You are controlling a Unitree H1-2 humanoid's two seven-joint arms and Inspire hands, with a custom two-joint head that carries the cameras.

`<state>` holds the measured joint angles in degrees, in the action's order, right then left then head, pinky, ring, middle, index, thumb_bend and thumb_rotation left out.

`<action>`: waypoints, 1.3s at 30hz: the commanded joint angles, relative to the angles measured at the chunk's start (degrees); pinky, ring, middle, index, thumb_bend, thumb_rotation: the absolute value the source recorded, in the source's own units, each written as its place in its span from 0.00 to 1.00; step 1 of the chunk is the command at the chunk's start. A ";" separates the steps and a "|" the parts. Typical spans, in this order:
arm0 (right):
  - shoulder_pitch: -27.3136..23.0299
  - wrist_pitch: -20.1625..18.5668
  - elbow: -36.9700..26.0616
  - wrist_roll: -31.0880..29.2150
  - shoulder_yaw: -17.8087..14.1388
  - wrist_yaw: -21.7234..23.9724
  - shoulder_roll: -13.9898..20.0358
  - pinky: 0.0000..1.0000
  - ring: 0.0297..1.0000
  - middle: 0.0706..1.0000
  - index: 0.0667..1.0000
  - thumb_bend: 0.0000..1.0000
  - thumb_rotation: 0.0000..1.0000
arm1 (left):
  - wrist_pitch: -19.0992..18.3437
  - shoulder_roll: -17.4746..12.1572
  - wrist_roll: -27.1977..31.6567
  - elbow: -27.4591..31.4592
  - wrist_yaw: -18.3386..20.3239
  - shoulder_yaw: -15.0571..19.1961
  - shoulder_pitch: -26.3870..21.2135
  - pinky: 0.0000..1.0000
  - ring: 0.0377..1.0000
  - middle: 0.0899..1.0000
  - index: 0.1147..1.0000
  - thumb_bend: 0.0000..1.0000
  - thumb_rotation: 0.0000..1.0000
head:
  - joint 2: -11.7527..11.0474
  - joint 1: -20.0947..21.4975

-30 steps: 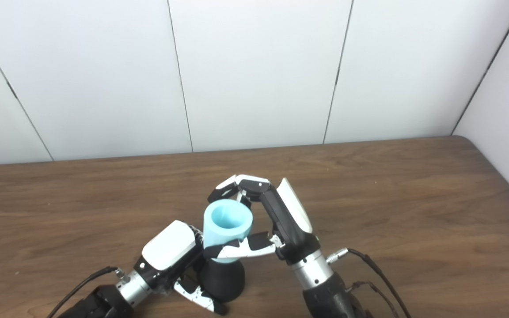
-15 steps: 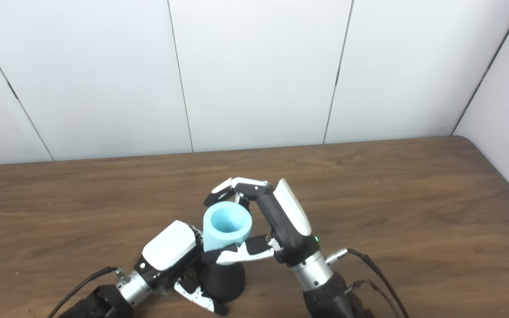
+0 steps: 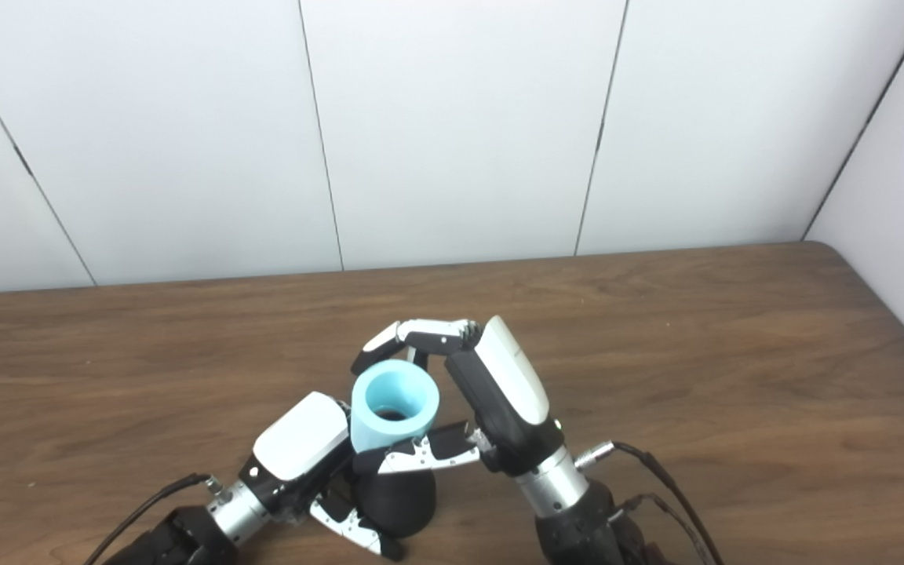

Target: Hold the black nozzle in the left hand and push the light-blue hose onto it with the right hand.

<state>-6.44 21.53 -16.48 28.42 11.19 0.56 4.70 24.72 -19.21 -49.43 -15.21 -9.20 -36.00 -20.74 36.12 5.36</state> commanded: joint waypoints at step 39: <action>-2.96 -6.69 -6.71 5.75 -0.44 5.51 2.03 0.08 0.10 0.43 0.44 0.53 0.00 | -0.03 1.36 -2.10 -4.84 2.50 -3.90 7.58 0.08 0.10 0.13 0.42 0.52 0.04 | 0.03 0.13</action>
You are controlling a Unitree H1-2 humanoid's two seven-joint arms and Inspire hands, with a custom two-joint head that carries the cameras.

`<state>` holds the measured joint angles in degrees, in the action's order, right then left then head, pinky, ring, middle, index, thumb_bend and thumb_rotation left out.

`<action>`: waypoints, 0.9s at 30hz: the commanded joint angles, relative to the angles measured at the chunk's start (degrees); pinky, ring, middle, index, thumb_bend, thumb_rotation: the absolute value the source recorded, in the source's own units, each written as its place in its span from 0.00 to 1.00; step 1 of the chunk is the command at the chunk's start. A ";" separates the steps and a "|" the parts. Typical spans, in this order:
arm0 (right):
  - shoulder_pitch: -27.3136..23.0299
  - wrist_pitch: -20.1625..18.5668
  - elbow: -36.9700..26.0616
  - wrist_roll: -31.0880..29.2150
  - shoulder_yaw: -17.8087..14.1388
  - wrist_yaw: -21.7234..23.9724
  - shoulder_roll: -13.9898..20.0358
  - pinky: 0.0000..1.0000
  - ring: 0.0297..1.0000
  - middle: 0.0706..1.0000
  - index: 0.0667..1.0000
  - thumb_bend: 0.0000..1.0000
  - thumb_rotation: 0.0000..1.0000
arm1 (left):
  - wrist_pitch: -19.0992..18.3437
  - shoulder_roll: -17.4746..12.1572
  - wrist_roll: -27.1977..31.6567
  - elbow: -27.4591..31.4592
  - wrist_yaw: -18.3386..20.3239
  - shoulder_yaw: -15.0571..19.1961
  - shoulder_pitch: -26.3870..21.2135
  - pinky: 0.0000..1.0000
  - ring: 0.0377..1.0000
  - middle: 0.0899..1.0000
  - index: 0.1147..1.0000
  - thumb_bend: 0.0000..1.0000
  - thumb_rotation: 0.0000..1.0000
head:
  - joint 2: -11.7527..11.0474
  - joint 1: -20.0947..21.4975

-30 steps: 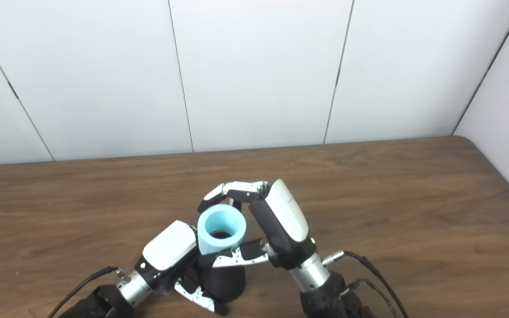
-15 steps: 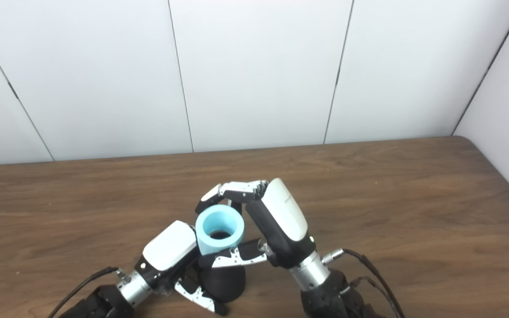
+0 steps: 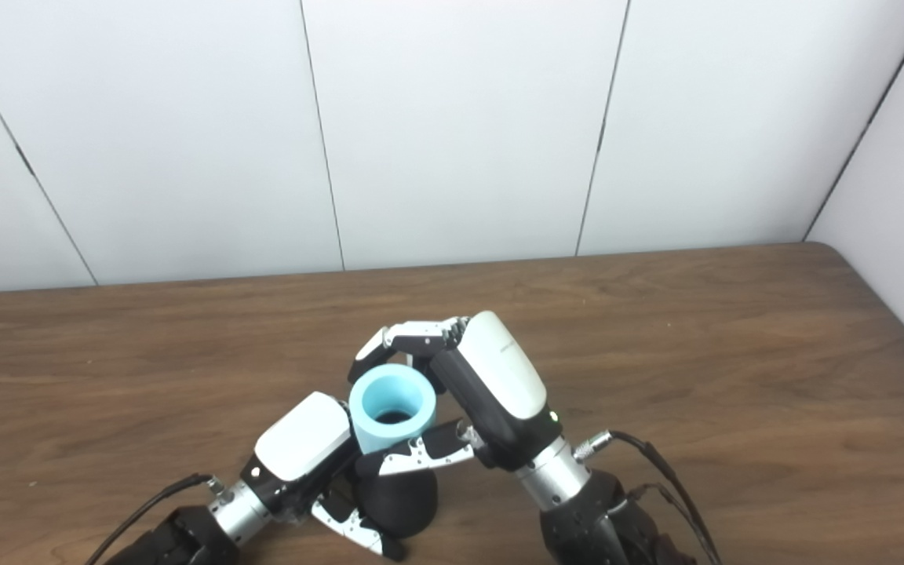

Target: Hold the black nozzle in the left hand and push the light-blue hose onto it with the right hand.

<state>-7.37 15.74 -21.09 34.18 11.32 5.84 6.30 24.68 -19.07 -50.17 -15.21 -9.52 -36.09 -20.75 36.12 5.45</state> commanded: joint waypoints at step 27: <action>-3.69 -9.68 -6.26 -0.39 0.62 10.36 3.35 0.09 0.12 0.42 0.45 0.53 0.00 | -0.45 2.31 -1.33 -5.20 2.86 -3.85 7.22 0.07 0.09 0.12 0.42 0.52 0.04 | -0.01 -0.34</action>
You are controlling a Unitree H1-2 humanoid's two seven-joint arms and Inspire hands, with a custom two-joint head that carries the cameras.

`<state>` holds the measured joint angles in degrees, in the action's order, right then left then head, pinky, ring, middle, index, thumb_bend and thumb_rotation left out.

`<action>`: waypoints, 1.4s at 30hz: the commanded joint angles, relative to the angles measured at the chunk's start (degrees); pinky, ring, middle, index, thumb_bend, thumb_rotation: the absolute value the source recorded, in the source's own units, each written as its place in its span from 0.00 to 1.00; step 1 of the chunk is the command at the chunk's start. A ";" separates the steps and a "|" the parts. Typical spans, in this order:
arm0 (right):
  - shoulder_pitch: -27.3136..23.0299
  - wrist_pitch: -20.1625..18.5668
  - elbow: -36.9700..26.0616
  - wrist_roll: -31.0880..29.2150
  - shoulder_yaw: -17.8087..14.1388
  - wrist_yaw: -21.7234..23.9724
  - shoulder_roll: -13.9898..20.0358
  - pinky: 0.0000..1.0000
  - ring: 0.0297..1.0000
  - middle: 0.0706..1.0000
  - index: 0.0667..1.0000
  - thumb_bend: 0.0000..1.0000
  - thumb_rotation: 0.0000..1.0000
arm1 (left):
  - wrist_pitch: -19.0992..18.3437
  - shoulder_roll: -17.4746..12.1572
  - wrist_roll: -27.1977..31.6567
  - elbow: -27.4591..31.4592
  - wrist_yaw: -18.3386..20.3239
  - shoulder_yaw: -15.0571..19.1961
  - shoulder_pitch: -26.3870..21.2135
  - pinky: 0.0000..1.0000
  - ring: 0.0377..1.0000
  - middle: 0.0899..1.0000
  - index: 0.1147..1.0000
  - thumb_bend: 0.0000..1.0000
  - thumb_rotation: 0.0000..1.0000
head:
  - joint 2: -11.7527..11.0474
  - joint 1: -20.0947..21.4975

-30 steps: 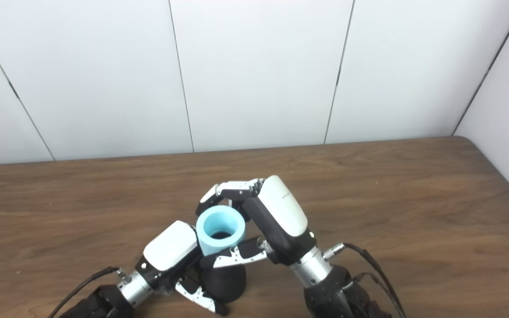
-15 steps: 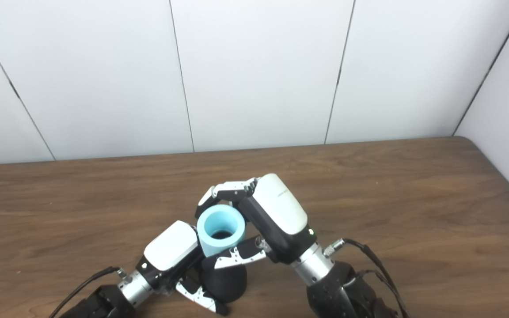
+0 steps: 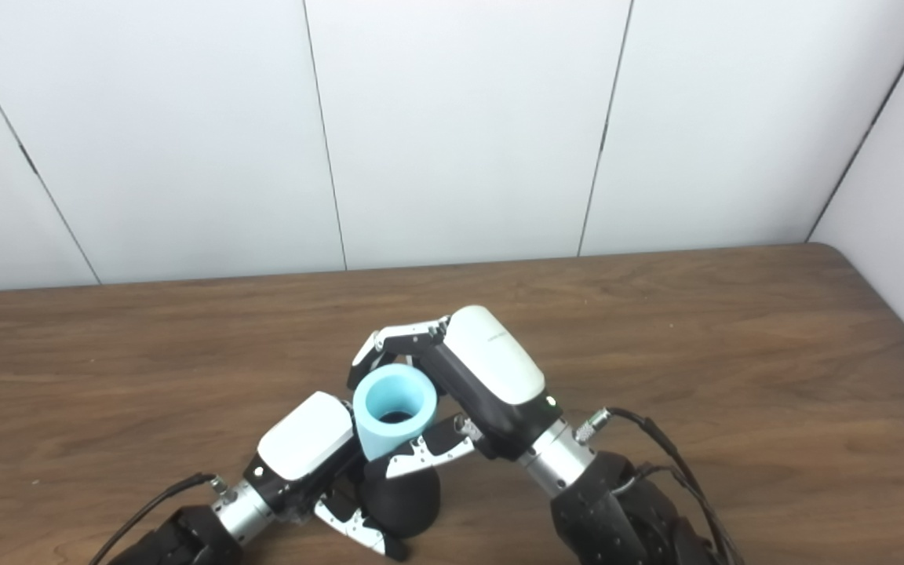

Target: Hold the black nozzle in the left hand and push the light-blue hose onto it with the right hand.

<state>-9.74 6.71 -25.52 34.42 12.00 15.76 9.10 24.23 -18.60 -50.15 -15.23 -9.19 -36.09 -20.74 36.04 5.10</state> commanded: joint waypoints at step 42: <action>-4.43 -10.83 -2.30 -2.75 1.31 6.81 2.71 0.13 0.17 0.39 0.50 0.52 0.00 | -0.71 1.98 -1.86 -5.02 2.56 -4.12 7.30 0.08 0.10 0.12 0.42 0.52 0.04 | 0.11 -0.06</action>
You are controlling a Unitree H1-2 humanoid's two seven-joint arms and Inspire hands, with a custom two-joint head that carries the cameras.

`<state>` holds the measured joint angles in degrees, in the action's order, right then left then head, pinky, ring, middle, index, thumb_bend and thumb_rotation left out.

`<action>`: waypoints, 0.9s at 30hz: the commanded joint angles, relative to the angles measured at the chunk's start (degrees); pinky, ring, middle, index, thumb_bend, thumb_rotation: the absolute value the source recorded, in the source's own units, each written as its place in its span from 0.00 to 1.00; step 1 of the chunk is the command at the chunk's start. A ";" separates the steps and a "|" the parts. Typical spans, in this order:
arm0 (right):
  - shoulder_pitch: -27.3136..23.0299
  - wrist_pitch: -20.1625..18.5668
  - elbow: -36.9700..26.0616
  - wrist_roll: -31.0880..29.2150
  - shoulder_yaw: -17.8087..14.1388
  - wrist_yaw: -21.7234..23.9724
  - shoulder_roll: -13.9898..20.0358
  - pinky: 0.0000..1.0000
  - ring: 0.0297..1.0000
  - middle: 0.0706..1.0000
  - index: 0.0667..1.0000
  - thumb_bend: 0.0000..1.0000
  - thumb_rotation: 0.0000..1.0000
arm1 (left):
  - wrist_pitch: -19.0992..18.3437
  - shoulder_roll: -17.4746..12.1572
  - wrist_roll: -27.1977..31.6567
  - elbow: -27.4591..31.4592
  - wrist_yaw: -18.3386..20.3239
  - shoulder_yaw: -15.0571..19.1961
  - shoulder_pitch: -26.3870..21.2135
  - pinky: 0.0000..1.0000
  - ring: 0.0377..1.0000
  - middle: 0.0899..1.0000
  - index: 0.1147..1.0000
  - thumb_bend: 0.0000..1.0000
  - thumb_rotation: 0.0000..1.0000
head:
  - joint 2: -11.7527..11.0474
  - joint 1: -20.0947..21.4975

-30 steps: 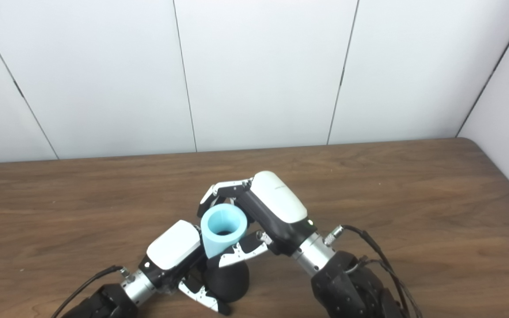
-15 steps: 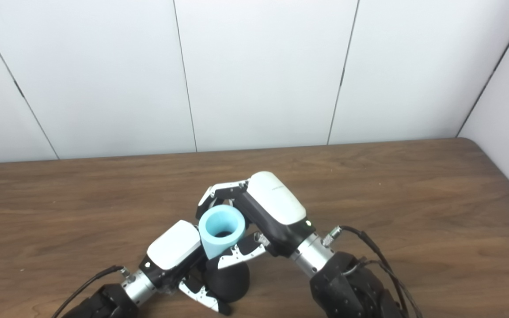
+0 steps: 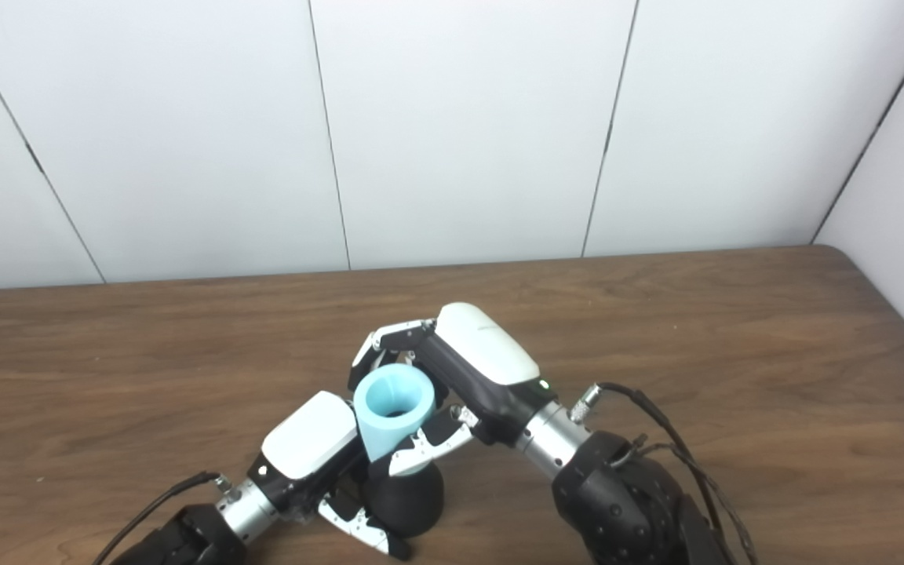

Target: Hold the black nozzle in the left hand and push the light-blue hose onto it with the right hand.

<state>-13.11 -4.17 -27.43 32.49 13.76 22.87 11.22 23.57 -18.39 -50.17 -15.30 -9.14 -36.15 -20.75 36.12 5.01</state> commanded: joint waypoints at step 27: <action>2.93 14.27 2.82 3.70 0.86 -11.40 1.31 0.07 0.09 0.43 0.44 0.53 0.00 | -0.10 1.45 -1.84 -4.61 2.90 -4.19 7.55 0.08 0.09 0.12 0.42 0.52 0.04 | 0.31 -0.06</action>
<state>-9.74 6.70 -24.68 34.80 14.59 13.98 12.35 23.47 -18.39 -50.18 -15.24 -9.07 -36.16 -20.75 36.39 4.92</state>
